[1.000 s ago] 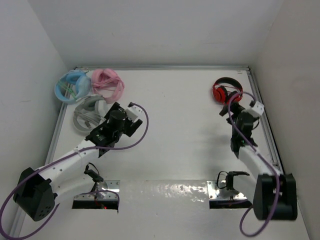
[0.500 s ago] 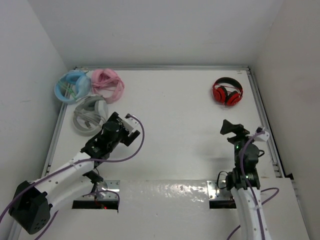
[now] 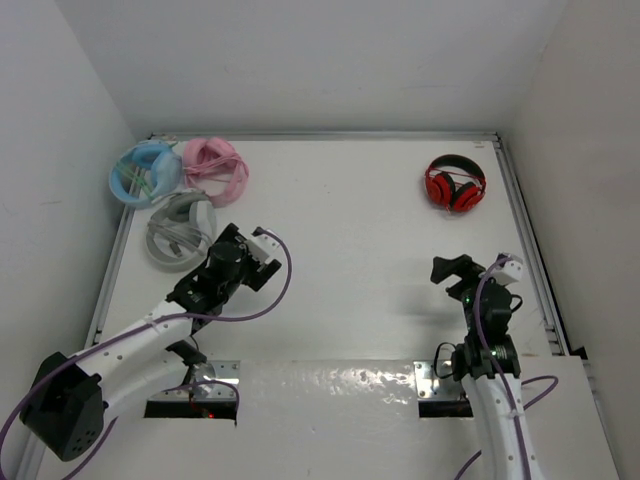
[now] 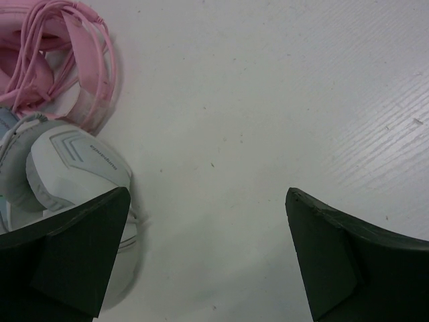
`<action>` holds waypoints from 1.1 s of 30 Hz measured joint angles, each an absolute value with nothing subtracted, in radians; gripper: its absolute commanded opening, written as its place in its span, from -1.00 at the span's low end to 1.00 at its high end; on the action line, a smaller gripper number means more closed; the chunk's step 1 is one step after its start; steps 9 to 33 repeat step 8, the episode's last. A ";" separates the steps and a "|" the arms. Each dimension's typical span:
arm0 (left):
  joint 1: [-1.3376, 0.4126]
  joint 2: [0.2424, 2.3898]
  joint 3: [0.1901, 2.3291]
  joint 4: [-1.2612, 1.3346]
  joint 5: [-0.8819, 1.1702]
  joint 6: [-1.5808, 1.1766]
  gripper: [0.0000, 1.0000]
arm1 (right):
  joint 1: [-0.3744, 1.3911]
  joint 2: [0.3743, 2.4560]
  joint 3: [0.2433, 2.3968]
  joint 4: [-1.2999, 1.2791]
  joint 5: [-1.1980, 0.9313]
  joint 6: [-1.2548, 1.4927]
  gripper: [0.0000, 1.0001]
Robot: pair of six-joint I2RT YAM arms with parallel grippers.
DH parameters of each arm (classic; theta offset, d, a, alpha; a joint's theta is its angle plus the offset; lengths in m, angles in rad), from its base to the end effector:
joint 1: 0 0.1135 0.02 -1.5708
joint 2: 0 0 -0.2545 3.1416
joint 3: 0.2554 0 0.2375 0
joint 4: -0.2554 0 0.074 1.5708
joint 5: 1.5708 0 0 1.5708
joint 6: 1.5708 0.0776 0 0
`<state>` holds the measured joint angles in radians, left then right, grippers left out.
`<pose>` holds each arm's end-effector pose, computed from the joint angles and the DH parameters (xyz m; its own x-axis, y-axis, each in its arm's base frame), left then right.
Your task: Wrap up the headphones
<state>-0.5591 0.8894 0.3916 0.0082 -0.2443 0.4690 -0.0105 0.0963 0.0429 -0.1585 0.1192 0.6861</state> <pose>0.1982 -0.1018 0.1840 -0.2048 0.6455 -0.7358 0.4779 0.7220 0.5004 0.1469 -0.0108 0.1539 -0.0825 0.6299 -0.7723 0.2312 0.7658 0.6000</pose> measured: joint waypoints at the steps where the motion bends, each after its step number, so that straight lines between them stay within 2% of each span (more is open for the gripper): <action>1: -0.559 0.889 0.392 0.009 -0.248 0.470 0.99 | -0.010 0.112 0.043 -0.157 0.115 0.685 0.98; 8: -0.559 0.891 0.391 0.020 -0.264 0.475 0.99 | -0.010 0.183 0.043 -0.125 0.079 0.685 0.98; 33: -0.559 0.891 0.391 0.020 -0.264 0.475 0.99 | -0.010 0.183 0.043 -0.125 0.079 0.685 0.98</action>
